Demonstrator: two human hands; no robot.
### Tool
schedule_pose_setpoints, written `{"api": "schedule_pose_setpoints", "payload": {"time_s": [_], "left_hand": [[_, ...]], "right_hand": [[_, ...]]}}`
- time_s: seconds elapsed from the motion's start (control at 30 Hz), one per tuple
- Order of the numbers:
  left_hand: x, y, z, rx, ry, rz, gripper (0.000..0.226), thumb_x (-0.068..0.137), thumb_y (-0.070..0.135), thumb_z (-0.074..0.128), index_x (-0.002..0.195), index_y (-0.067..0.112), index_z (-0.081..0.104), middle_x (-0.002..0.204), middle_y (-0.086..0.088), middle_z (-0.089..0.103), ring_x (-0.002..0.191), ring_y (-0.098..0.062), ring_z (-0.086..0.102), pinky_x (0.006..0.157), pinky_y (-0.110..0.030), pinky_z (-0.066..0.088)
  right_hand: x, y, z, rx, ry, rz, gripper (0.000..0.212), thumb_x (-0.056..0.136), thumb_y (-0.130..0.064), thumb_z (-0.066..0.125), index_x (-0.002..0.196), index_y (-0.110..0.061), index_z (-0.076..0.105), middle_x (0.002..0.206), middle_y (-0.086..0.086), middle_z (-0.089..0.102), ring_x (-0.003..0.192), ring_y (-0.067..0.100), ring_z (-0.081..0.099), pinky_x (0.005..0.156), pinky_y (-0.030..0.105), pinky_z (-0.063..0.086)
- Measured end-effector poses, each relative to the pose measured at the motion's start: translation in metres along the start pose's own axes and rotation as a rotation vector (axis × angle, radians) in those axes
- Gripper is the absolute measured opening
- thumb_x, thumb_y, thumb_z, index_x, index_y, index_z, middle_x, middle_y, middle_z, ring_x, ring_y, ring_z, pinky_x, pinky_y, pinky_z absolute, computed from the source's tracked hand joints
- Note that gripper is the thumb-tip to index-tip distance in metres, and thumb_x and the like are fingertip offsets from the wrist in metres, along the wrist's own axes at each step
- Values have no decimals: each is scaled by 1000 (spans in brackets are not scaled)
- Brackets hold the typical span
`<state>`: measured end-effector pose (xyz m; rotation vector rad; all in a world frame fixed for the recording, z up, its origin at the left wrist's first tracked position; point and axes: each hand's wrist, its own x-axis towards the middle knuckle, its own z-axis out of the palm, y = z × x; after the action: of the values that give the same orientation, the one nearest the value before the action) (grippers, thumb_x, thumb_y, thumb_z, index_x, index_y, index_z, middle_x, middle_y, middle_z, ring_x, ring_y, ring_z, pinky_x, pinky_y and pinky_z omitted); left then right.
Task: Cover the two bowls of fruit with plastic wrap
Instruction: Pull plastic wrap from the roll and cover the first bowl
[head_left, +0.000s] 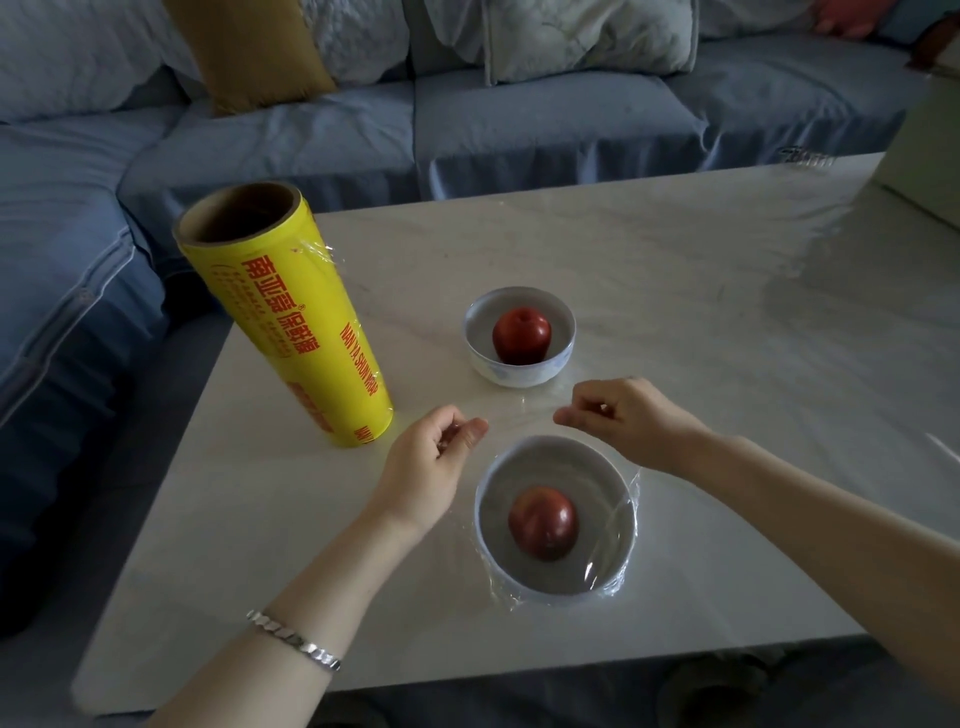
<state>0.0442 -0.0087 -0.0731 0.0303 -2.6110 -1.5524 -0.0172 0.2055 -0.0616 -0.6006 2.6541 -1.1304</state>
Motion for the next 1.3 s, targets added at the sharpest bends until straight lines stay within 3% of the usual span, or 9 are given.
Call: {"api": "schedule_pose_setpoints", "payload": {"time_s": [0.17,0.3,0.43,0.6,0.77,0.9,1.0,1.17,1.3], "left_hand": [[-2,-8,14,43,69,-52,31,95,21,50,69,4,48,58,15,65,44,2,45,48,-15,32],[5,-11,20,4,52,-147,34,97,24,46,65,14,37,73,-3,73,50,6,53,59,-28,37],[7,-11,24,7,115,-131,37,97,22,45,63,15,33,65,-7,71,47,5,52,49,-21,32],[5,-19,37,23,295,-115,38,97,23,45,61,24,32,68,-14,69,51,-8,45,51,-27,29],[6,-19,43,5,388,-181,37,98,26,42,62,22,32,64,-14,63,60,-26,50,56,-35,30],[6,-10,45,16,474,-217,35,98,19,42,64,15,36,58,3,43,54,-9,40,54,-25,20],[6,-12,46,16,489,-265,31,98,19,42,69,7,40,60,4,42,57,-14,39,55,-23,21],[8,-23,48,-177,453,-521,32,95,15,49,65,6,44,58,-5,57,62,-29,54,49,-28,30],[10,-36,45,-301,221,-800,33,83,4,66,58,11,44,49,-1,56,46,-13,49,39,-19,38]], "right_hand": [[0,4,2,-129,-51,16,42,90,-41,52,66,-7,50,83,3,71,49,5,41,50,15,34],[1,4,3,-97,-48,83,45,90,-39,52,55,-15,38,79,2,71,45,5,44,46,13,34],[6,1,8,-28,10,124,48,90,-35,55,49,-19,35,55,-8,59,71,24,65,46,14,33],[7,2,14,-1,68,151,46,90,-35,55,51,-19,38,49,-8,53,64,11,65,47,12,34],[4,7,25,0,108,176,44,92,-36,52,56,-13,38,54,1,56,47,-1,55,49,13,37],[3,12,35,45,177,206,43,91,-36,52,62,-6,41,54,1,50,52,10,60,46,14,36],[3,14,41,82,224,226,44,90,-34,55,63,-1,42,54,2,49,47,7,54,52,24,40],[5,17,47,169,263,288,46,82,-23,68,52,-13,34,47,-4,38,40,4,43,45,14,33],[4,16,45,331,136,499,45,77,-33,72,52,-16,39,46,-4,42,41,11,37,43,19,33]]}}
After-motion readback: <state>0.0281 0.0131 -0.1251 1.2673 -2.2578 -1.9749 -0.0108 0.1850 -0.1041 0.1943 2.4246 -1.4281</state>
